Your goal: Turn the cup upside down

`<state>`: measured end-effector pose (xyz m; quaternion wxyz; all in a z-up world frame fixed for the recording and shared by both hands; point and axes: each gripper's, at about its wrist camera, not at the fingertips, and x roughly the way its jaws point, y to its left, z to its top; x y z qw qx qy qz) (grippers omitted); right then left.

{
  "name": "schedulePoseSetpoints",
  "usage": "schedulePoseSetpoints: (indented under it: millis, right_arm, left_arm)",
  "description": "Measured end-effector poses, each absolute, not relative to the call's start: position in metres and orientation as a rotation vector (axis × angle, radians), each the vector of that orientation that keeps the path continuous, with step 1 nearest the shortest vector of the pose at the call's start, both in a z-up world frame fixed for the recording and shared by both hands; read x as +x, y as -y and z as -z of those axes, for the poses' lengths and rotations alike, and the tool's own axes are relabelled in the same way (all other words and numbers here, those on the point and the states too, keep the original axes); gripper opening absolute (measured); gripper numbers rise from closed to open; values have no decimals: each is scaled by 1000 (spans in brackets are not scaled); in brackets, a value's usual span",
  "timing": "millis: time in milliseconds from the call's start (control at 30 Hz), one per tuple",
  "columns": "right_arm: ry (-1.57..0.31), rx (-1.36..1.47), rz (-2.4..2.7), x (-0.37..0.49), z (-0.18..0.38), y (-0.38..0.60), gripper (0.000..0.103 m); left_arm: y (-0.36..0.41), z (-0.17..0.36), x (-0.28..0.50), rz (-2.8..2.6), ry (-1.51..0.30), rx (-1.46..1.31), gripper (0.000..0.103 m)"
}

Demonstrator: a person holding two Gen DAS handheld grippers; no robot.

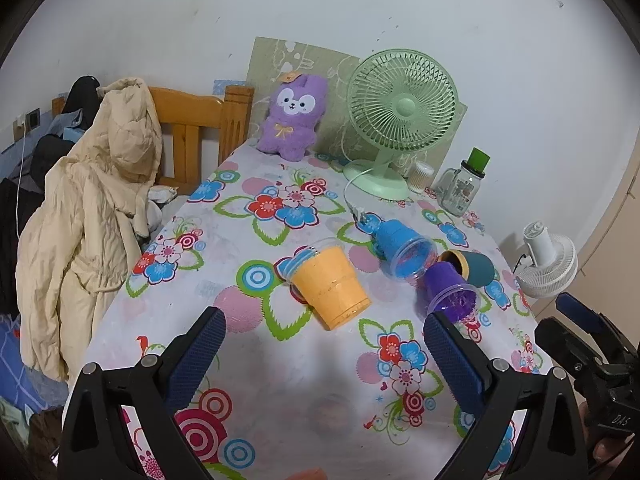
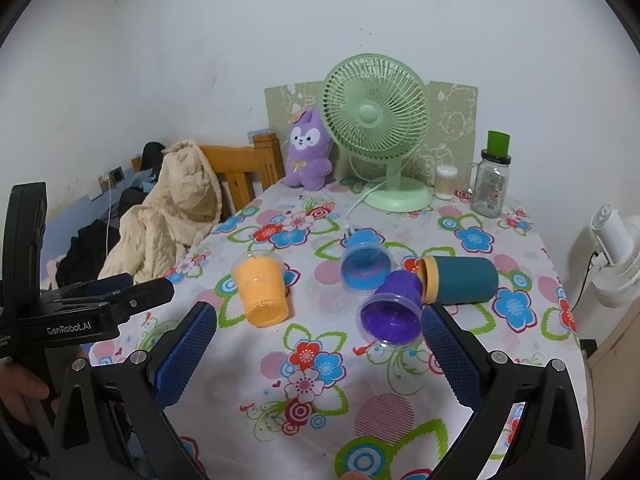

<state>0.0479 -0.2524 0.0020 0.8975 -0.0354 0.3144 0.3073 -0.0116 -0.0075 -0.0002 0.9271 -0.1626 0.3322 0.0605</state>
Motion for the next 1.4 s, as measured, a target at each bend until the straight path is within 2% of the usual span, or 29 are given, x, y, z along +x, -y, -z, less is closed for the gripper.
schedulePoseSetpoints:
  millis: [733,1300,1367,1400]
  right_arm:
    - [-829,-173,-718,90,42,175,103]
    - [-1036,-292,-791,138,105,98,103]
    - [-1040,-293,-795,141,108,95,101]
    - [-1043,-293,-796,143,109,94,95]
  left_arm:
    - [-37,51,5,-195,-836,-374,101]
    - [-53,85,27,-249,-973,-337,100]
    - [-53,87,28,-252,-979,-337,100]
    - [-53,88,29,-254,-981,-337,100]
